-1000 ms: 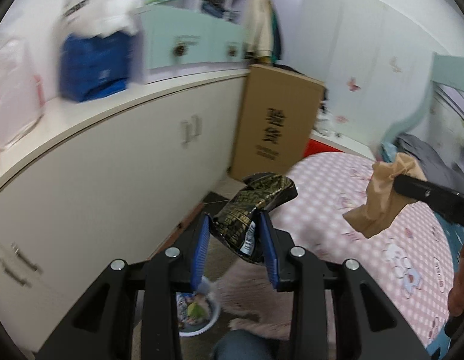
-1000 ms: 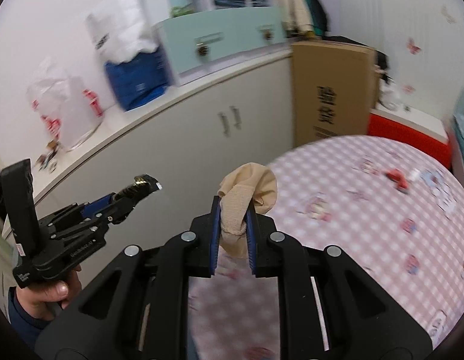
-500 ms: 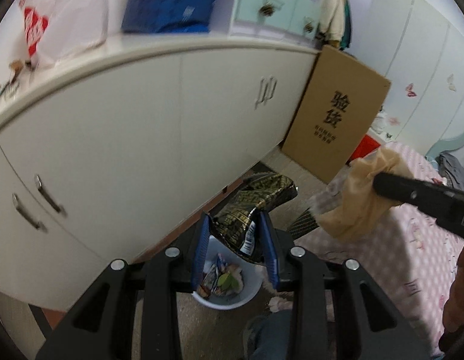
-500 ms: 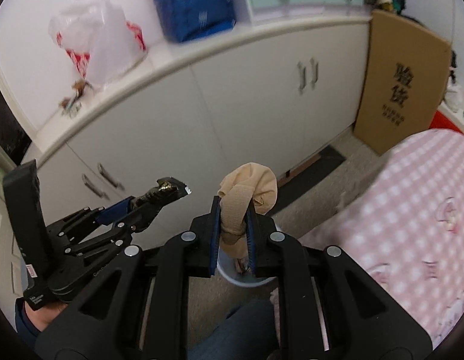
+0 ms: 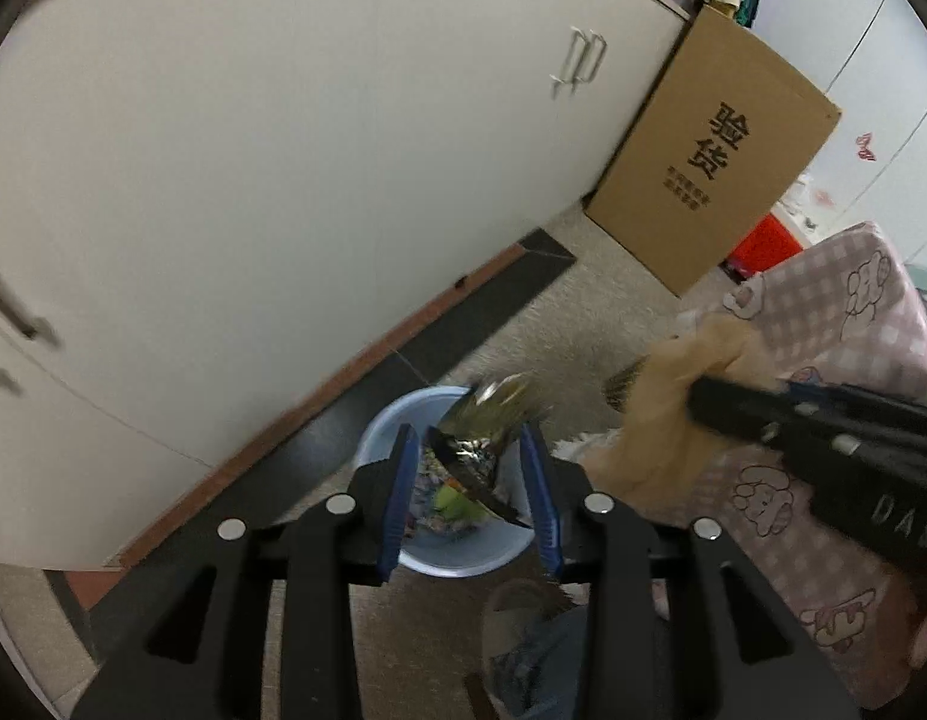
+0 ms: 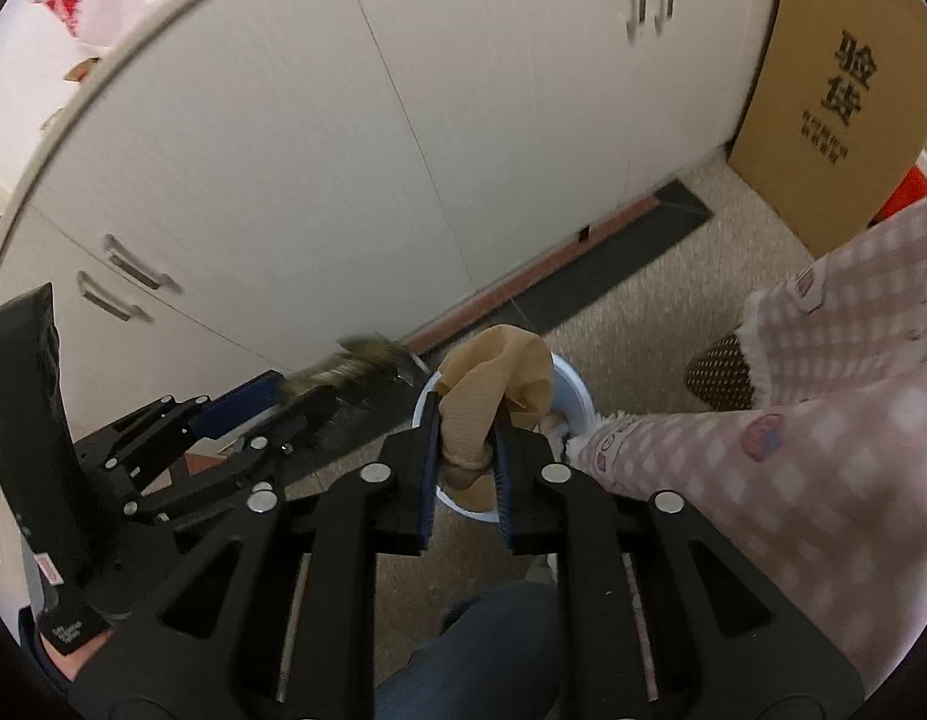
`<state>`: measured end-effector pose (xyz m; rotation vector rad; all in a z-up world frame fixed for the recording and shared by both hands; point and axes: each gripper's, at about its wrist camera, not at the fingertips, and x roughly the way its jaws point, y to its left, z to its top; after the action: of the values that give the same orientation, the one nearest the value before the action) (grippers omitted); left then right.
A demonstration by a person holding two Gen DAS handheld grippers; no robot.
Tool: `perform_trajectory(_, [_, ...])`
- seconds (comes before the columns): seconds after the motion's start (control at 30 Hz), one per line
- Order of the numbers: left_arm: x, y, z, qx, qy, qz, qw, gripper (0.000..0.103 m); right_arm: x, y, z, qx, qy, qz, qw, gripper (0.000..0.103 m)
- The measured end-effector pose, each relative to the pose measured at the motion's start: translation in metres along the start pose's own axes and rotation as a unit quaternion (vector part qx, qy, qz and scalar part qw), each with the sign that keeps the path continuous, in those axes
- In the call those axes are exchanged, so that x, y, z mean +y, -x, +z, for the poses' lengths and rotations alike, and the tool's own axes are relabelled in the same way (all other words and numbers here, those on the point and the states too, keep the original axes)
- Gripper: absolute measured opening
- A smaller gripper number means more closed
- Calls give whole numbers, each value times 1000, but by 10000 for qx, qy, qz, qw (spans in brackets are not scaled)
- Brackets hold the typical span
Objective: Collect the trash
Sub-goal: 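Open both tools over the bin to drop the cloth and wrapper, then move both tools back over the table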
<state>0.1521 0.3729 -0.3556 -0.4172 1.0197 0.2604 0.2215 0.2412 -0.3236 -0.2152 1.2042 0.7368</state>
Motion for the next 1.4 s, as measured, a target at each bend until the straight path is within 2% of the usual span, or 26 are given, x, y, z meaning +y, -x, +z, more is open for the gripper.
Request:
perform_trajectory(0.03, [0, -6, 1, 83, -4, -2, 10000, 56, 0, -1, 1, -5, -7, 24, 10000, 71])
perform_trajectory(0.07, [0, -9, 2, 131, -43, 71, 9999, 68, 1, -1, 1, -20, 11, 41, 10000, 79])
perform_trajectory(0.13, [3, -10, 3, 91, -59, 83, 9999, 71, 2, -3, 2, -18, 43, -35, 10000, 79])
perform_trajectory(0.2, [5, -8, 4, 60, -23, 120, 9999, 77, 2, 0, 3, -81, 7, -103, 9999, 94])
perform_trajectory(0.23, [7, -5, 4, 7, 17, 154, 9999, 79, 1, 2, 3, -118, -2, -137, 9998, 97])
perform_trajectory(0.5, [11, 32, 6, -323, 148, 410, 9985, 85, 7, 24, 7, -361, 192, -142, 9991, 97])
perform_trajectory(0.67, [6, 66, 13, -660, 230, 467, 9965, 85, 12, 61, 10, -756, 227, 27, 9969, 97])
perform_trajectory(0.8, [-5, 95, 15, -920, 102, 471, 9946, 85, 9, 96, 8, -1112, 189, 69, 9936, 97])
perform_trajectory(1.2, [-74, 173, 11, -1702, -434, 536, 9830, 89, -29, 190, -29, -1945, -70, 87, 9808, 97])
perform_trajectory(1.4, [-123, 208, 6, -2029, -848, 395, 9747, 90, -61, 236, -59, -2382, -328, 8, 9707, 97])
